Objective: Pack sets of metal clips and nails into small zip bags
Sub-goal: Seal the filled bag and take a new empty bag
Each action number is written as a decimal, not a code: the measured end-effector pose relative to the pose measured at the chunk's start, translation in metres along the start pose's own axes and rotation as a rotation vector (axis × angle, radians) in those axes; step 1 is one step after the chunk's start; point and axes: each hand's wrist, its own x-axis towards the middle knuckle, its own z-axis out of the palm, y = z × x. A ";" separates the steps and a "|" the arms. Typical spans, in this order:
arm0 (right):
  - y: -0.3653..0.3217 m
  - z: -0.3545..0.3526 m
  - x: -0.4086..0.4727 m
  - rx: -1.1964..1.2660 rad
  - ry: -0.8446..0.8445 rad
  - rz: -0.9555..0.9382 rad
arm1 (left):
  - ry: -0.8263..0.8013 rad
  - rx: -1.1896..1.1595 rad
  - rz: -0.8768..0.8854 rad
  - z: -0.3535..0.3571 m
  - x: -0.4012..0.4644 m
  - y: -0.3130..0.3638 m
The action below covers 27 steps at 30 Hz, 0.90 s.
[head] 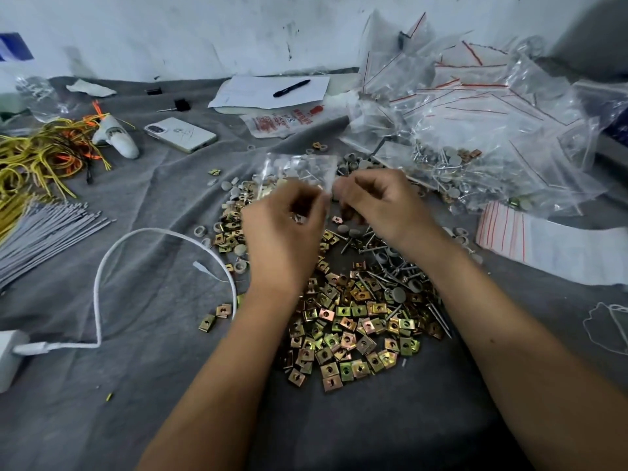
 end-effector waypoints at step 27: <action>0.000 0.004 0.001 -0.252 0.186 -0.169 | -0.042 0.107 0.038 0.017 -0.004 0.002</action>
